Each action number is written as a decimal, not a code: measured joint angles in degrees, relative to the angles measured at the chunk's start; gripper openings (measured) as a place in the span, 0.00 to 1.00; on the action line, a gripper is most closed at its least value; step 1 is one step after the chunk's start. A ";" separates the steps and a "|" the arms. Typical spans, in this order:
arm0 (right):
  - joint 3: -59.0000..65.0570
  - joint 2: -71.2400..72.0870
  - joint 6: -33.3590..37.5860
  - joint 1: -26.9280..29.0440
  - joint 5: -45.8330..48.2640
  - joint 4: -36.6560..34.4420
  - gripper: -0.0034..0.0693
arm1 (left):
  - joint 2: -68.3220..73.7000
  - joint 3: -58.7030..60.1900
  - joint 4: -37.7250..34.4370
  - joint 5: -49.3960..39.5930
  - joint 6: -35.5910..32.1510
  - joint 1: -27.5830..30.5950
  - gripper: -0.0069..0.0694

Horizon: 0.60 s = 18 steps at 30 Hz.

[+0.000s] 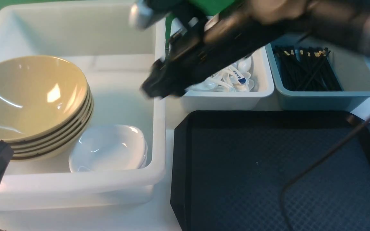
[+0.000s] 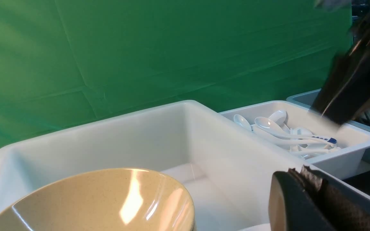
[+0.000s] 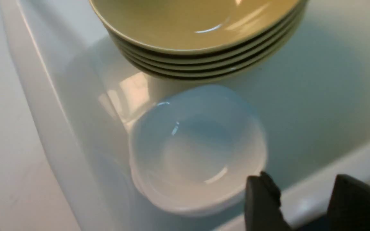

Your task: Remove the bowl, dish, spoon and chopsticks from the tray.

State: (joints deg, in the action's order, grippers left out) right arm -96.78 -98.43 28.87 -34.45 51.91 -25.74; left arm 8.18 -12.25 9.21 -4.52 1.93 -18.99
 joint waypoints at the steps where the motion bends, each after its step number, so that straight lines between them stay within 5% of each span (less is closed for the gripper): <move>1: 0.24 2.49 -0.91 0.72 1.23 3.29 0.32 | 0.00 0.00 0.00 0.00 0.00 0.00 0.08; 5: 6.17 16.60 -6.04 3.20 2.86 14.92 0.11 | 0.00 0.00 0.00 0.00 0.00 0.00 0.08; 9: 17.89 28.11 -9.36 4.78 -1.81 20.09 0.09 | 0.00 0.00 0.00 0.00 0.00 0.00 0.08; 18: 68.02 58.17 -11.60 5.68 -49.20 21.40 0.09 | 0.00 0.00 0.00 0.00 -0.01 0.00 0.08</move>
State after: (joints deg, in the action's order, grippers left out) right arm -28.77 -40.26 17.27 -28.77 2.71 -4.34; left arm 8.18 -12.25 9.21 -4.52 1.92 -18.99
